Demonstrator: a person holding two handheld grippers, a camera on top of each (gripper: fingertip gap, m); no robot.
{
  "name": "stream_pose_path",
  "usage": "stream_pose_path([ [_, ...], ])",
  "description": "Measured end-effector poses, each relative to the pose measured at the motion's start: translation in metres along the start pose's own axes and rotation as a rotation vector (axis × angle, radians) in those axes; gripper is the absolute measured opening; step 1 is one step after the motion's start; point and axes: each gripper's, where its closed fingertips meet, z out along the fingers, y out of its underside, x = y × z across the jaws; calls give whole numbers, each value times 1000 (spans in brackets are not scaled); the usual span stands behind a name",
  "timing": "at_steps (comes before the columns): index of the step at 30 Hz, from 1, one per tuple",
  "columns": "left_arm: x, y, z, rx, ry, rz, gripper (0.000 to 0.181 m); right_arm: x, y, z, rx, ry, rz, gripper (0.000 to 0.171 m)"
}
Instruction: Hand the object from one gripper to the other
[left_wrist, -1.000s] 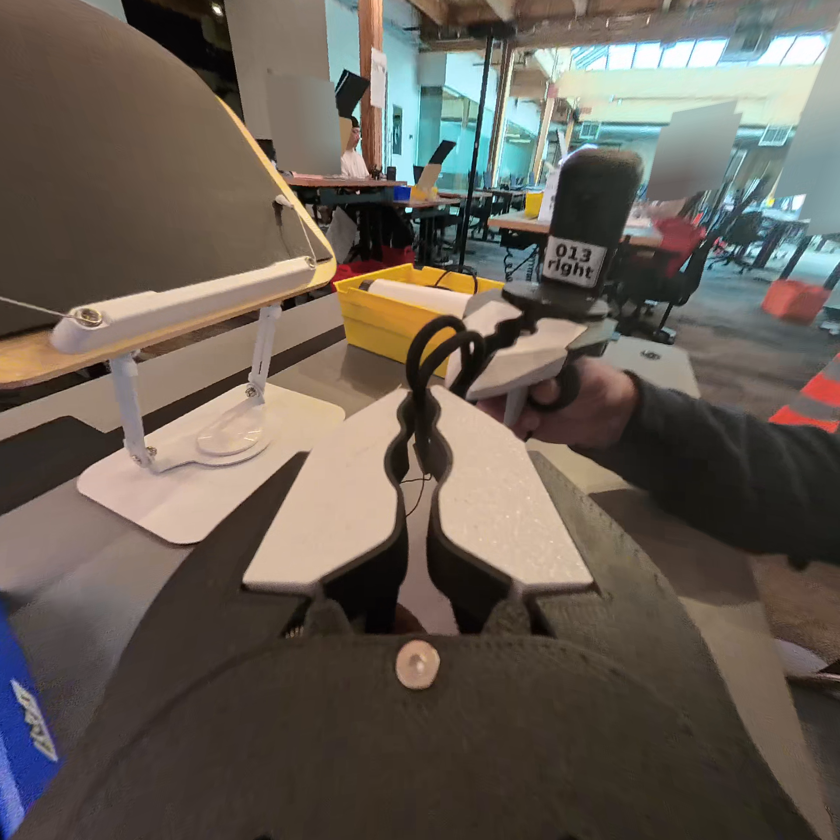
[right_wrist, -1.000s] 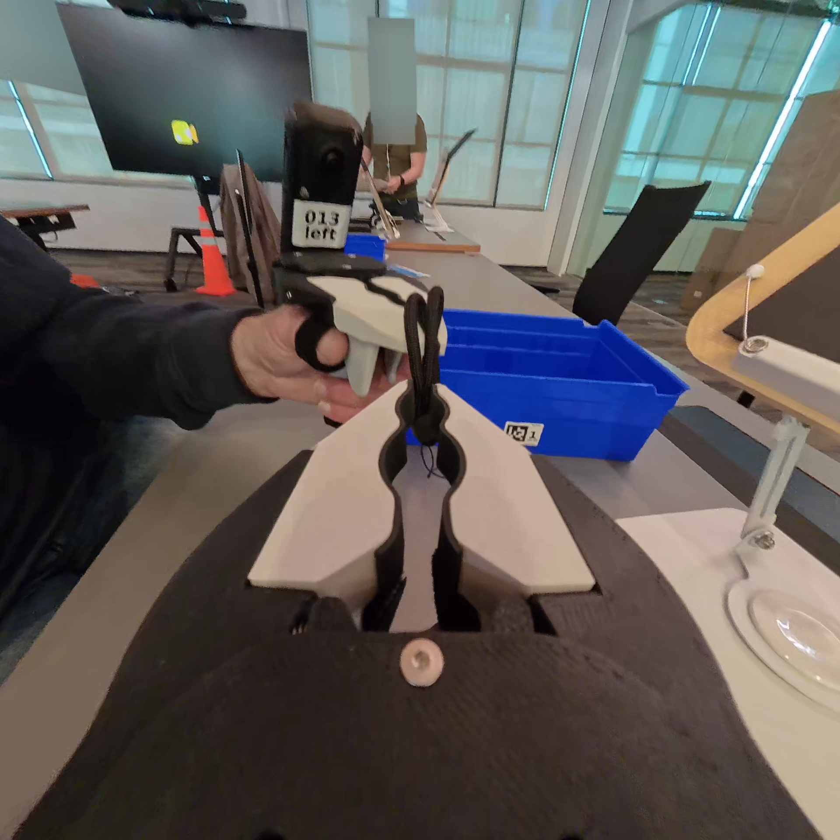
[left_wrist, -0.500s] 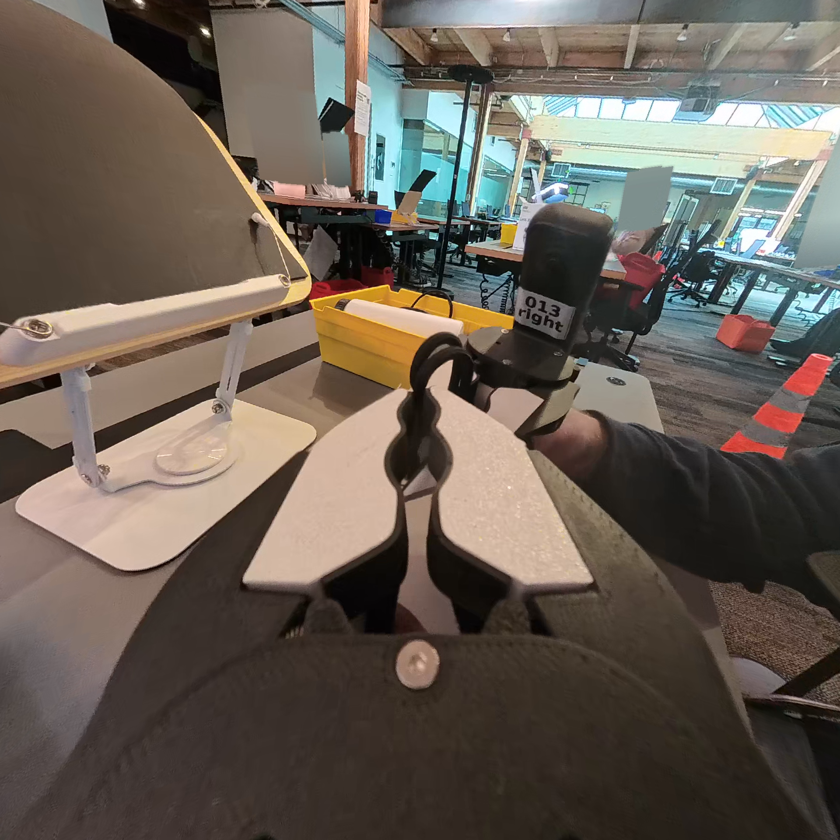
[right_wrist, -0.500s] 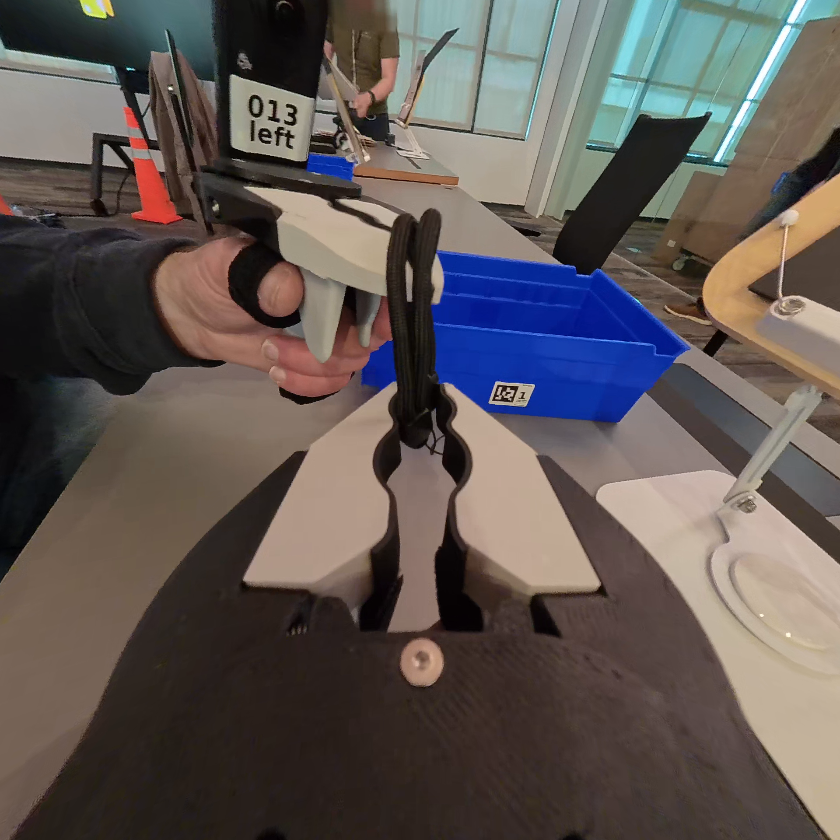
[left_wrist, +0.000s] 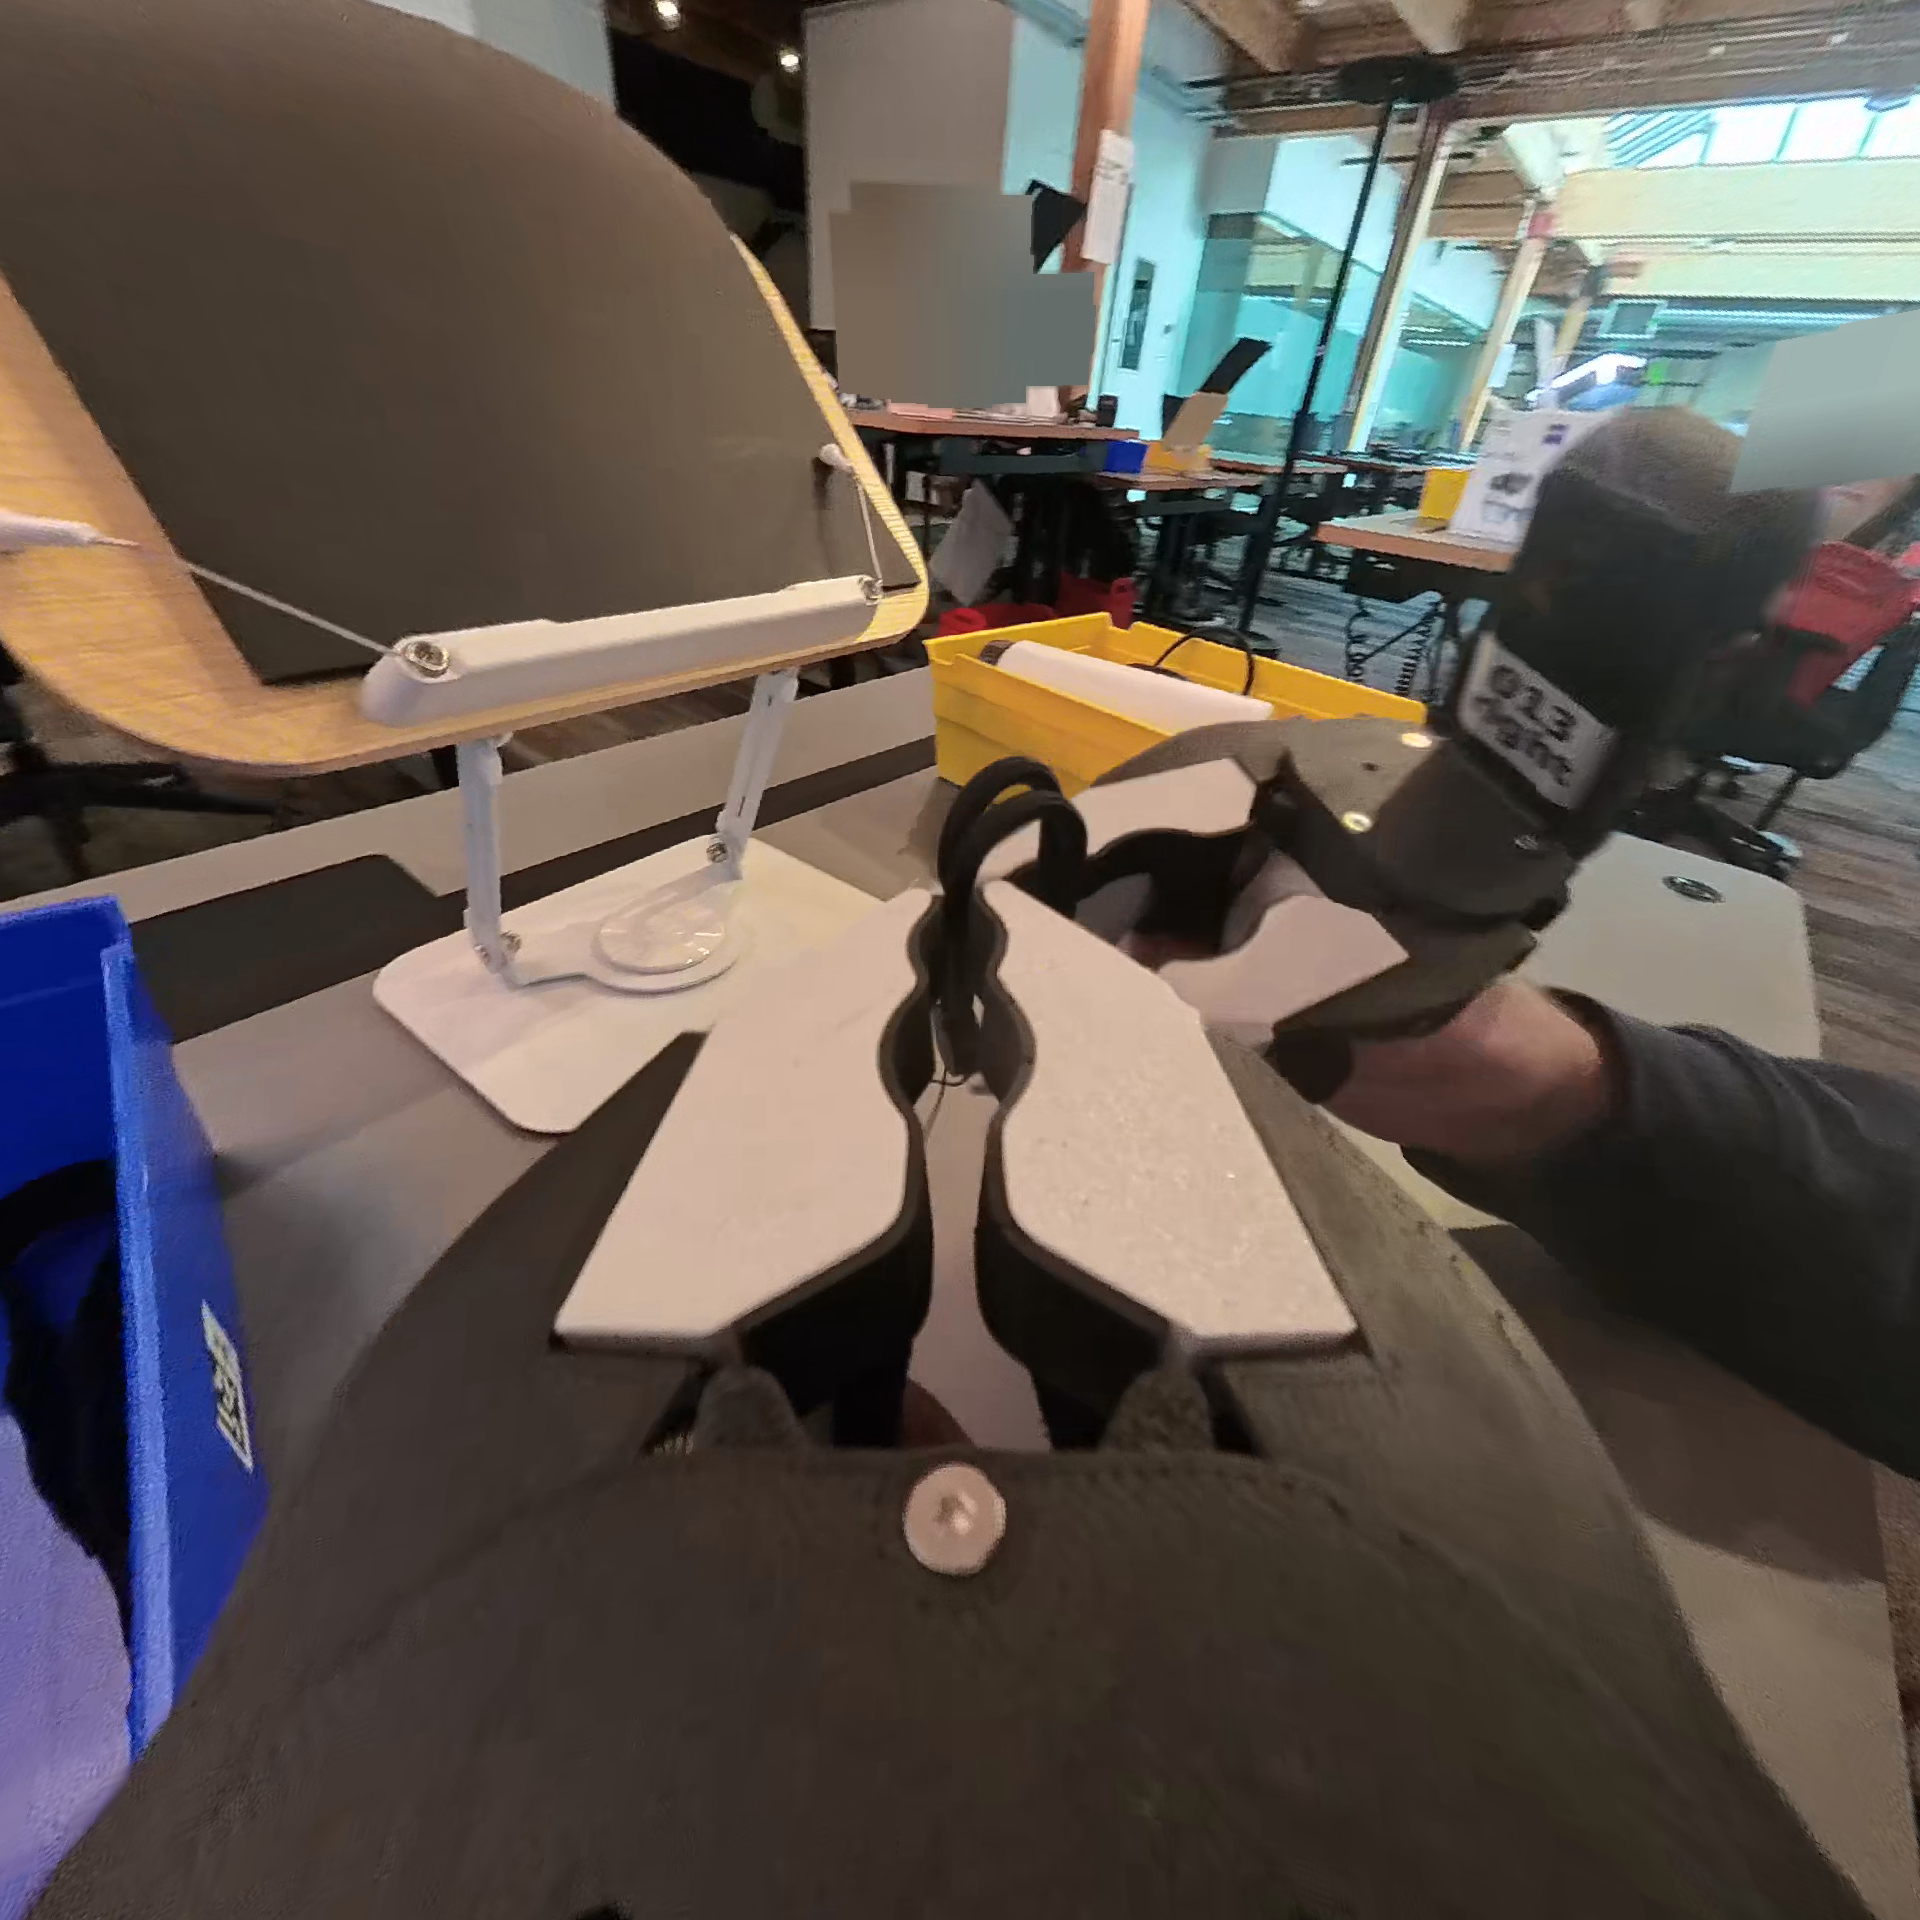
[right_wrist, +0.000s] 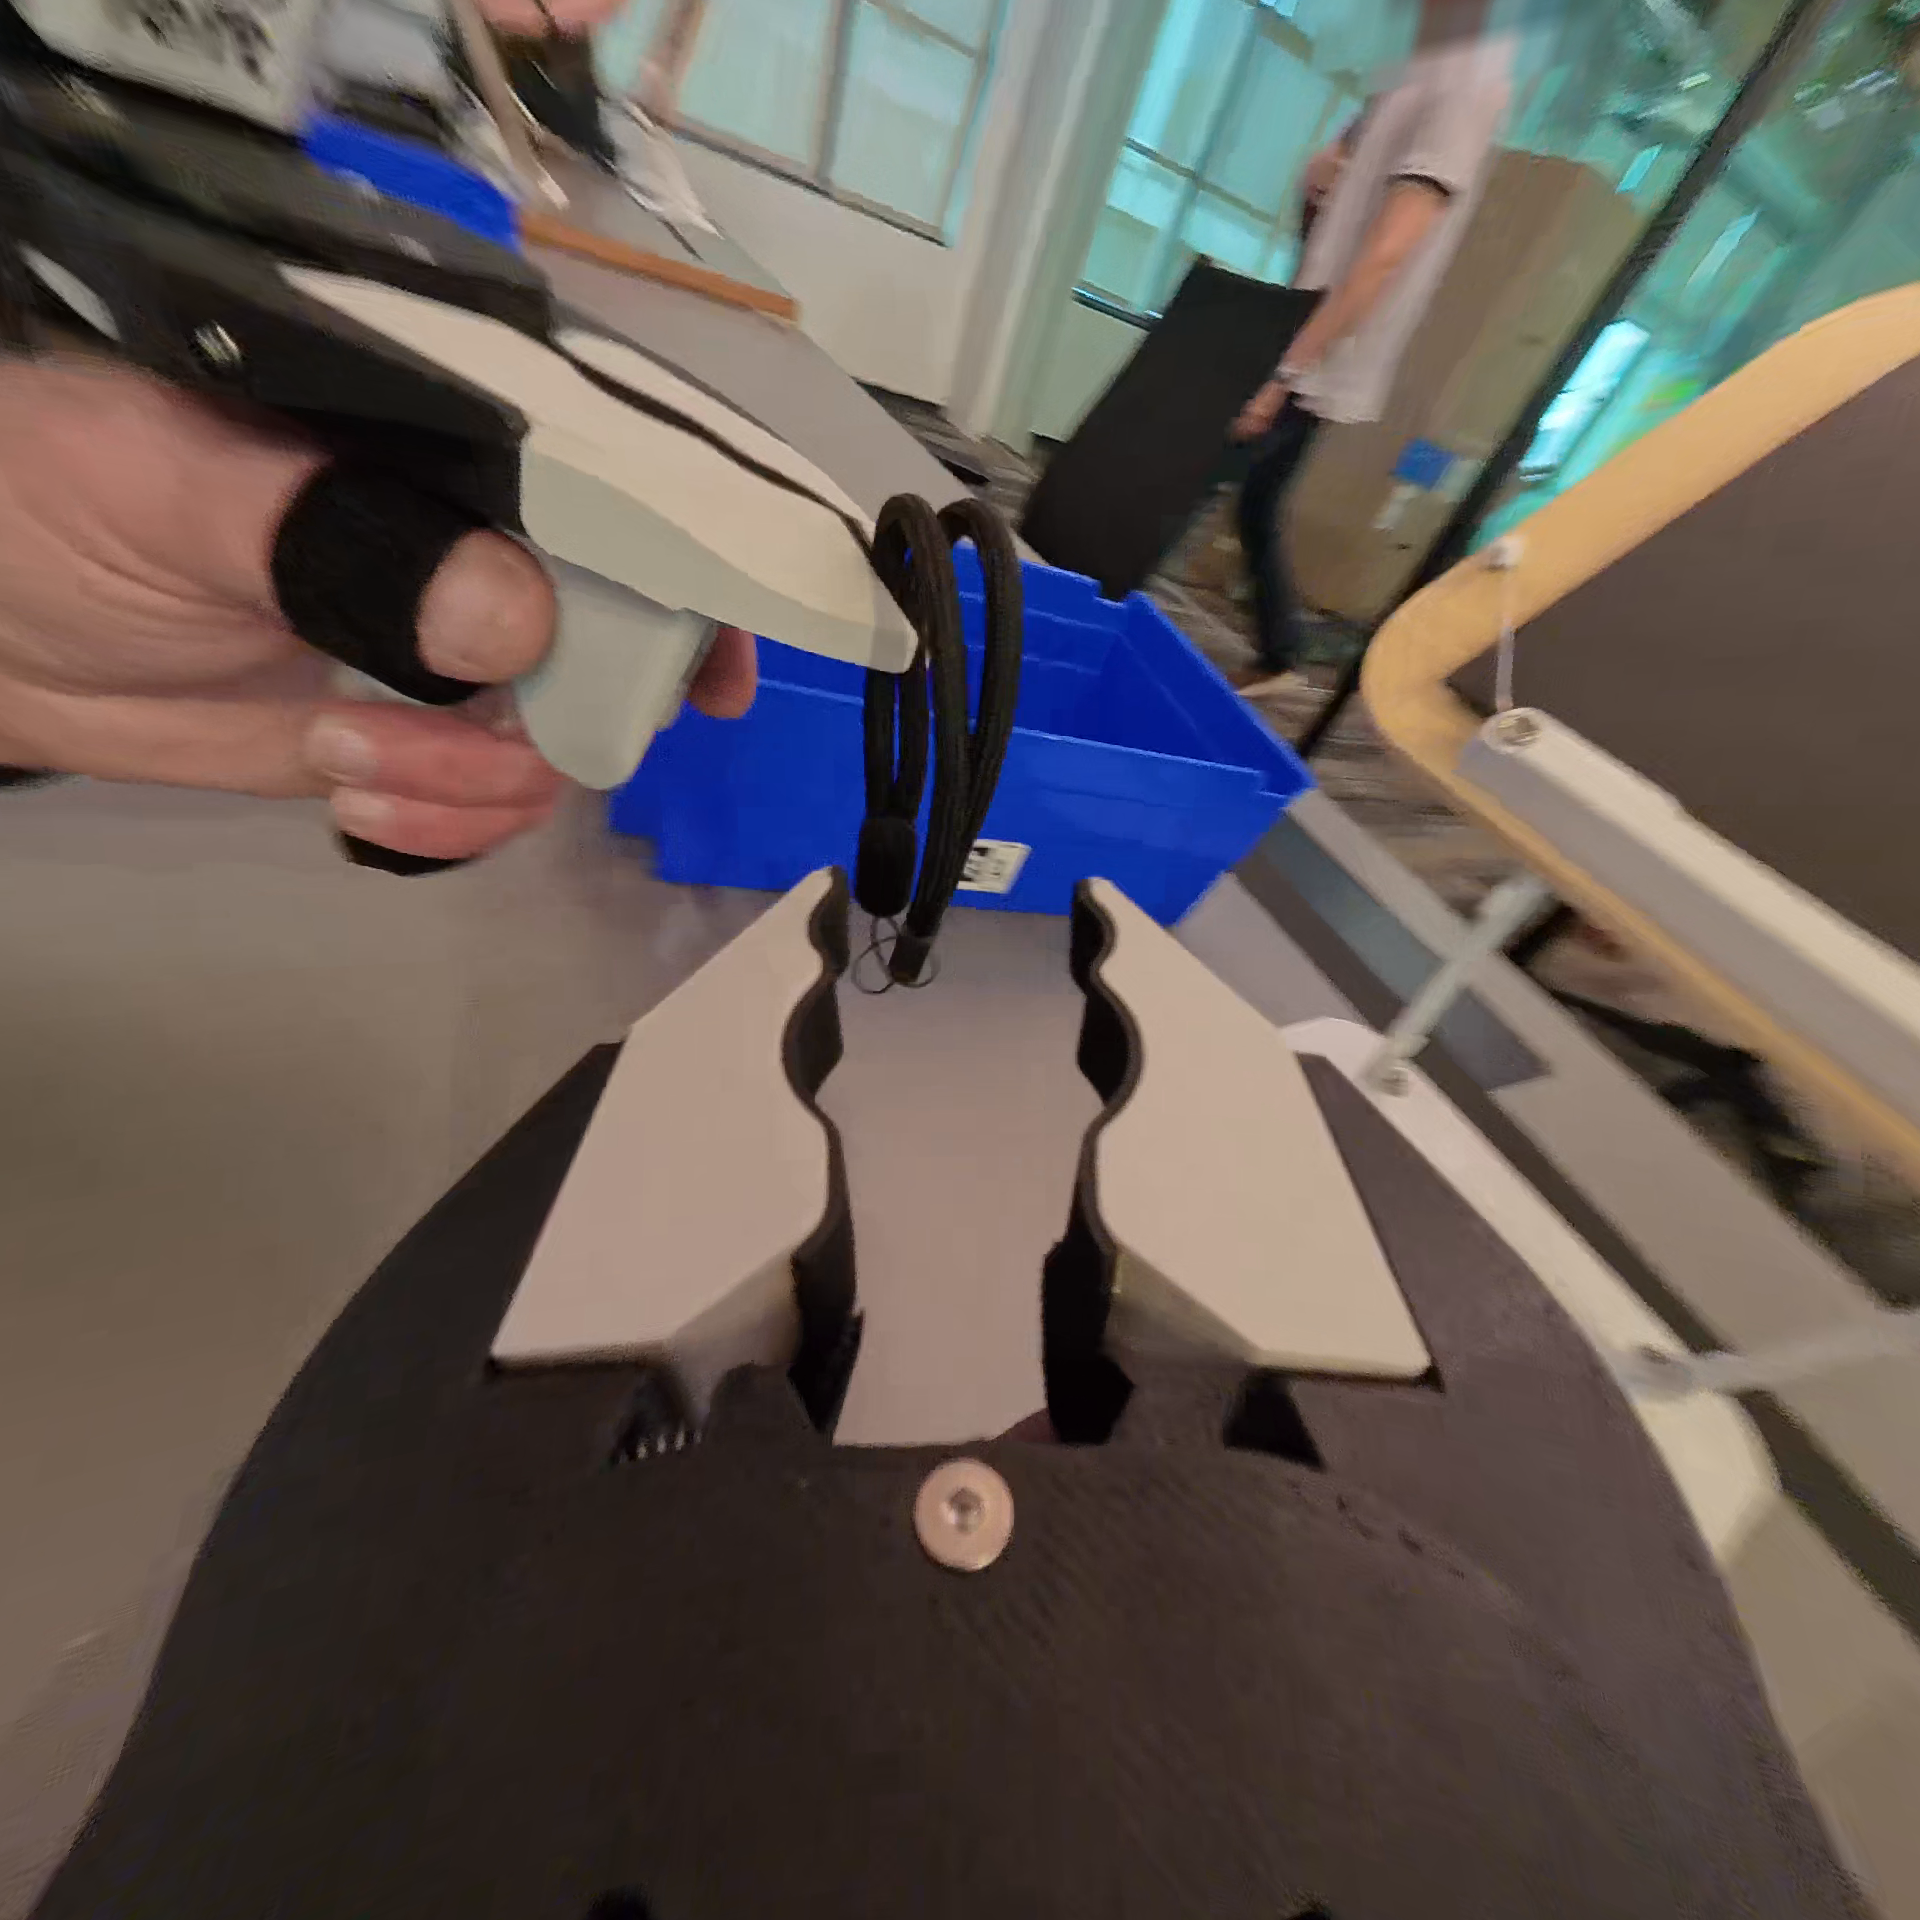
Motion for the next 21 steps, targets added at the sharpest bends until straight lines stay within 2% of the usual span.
stream_pose_path([
  [5,4,1,3,1,-49,-33,2,-3,1,7,-75,175,-187,46],
  [7,8,2,5,-3,-58,-41,2,-4,5,9,-101,199,-214,30],
  [8,9,1,6,-1,-68,-42,3,-5,4,8,-97,207,-239,13],
  [11,16,-2,7,17,-59,-63,3,-5,2,7,-84,223,-249,9],
  [15,15,0,5,5,-61,-74,3,-6,4,7,-67,164,-162,9],
  [21,10,3,-3,24,-9,-136,3,-28,1,11,6,-64,11,8],
])
